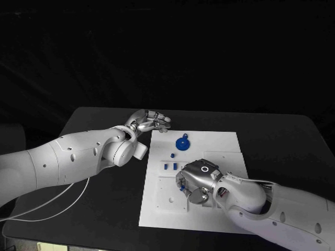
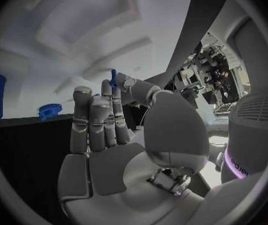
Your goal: Assemble the parts on the task board
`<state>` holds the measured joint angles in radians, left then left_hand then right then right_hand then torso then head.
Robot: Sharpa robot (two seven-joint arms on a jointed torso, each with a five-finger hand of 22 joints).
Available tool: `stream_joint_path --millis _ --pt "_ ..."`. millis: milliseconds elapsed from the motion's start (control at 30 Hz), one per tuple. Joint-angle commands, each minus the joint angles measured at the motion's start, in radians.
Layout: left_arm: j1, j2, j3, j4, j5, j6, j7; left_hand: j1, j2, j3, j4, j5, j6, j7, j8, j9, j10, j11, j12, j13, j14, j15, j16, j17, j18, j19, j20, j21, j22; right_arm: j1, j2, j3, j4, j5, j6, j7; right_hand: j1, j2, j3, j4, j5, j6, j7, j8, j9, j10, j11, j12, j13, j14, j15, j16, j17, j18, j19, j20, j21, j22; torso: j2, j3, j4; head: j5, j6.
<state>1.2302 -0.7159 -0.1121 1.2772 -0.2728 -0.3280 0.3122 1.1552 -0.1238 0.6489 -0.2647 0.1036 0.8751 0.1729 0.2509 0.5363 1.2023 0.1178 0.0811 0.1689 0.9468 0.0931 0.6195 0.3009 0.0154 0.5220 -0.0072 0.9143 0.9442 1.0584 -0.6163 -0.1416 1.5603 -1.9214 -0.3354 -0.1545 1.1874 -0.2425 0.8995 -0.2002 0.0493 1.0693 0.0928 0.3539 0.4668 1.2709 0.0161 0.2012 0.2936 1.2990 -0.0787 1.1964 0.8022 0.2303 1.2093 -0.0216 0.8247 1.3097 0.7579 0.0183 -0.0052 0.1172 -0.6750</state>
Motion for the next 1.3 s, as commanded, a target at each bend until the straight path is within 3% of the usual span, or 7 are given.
stream_joint_path --millis 33,567,1300 --pt "0.0 0.001 0.001 0.001 0.007 0.003 0.008 -0.01 -0.004 -0.003 0.004 -0.007 -0.006 -0.003 0.003 -0.002 -0.002 0.003 -0.005 -0.002 0.005 0.005 -0.004 0.002 0.014 0.0 0.005 -0.006 0.001 -0.002 0.0 0.0 0.004 -0.02 -0.032 -0.011 0.012 0.002 0.006 -0.001 0.002 0.005 0.003 0.007 0.002 0.044 0.012 0.003 0.001 0.002 -0.005 -0.002 -0.001 0.032 0.003 -0.006 0.002 0.012 0.0 0.0 0.0002 0.001 -0.002" --pt "0.0 0.001 0.001 -0.001 0.007 0.004 0.006 -0.01 -0.004 -0.003 0.005 -0.007 -0.007 -0.002 0.003 -0.002 -0.002 0.003 -0.005 -0.002 0.005 0.005 -0.006 0.004 0.015 0.0 0.005 -0.006 0.002 -0.002 0.008 0.0 -0.007 -0.019 0.031 -0.026 0.011 0.001 0.008 0.0 0.002 0.006 0.003 0.007 0.002 0.044 0.012 0.002 0.002 0.003 -0.005 -0.003 -0.001 0.032 0.004 -0.007 0.002 0.012 0.0 -0.0002 -0.0006 0.003 -0.005" --pt "0.001 0.001 0.001 -0.001 0.007 0.005 0.003 -0.011 -0.005 -0.004 0.008 -0.008 -0.01 -0.001 0.003 -0.003 -0.004 0.004 -0.007 -0.003 0.004 0.006 -0.011 0.008 0.015 0.0 0.006 -0.007 0.002 -0.003 0.024 -0.001 -0.02 -0.021 0.046 -0.03 0.009 0.002 0.009 0.002 0.002 0.005 0.004 0.006 0.002 0.043 0.012 0.001 0.003 0.002 -0.005 -0.004 -0.002 0.031 0.003 -0.006 0.001 0.012 0.0 -0.0004 -0.0006 0.004 -0.008"
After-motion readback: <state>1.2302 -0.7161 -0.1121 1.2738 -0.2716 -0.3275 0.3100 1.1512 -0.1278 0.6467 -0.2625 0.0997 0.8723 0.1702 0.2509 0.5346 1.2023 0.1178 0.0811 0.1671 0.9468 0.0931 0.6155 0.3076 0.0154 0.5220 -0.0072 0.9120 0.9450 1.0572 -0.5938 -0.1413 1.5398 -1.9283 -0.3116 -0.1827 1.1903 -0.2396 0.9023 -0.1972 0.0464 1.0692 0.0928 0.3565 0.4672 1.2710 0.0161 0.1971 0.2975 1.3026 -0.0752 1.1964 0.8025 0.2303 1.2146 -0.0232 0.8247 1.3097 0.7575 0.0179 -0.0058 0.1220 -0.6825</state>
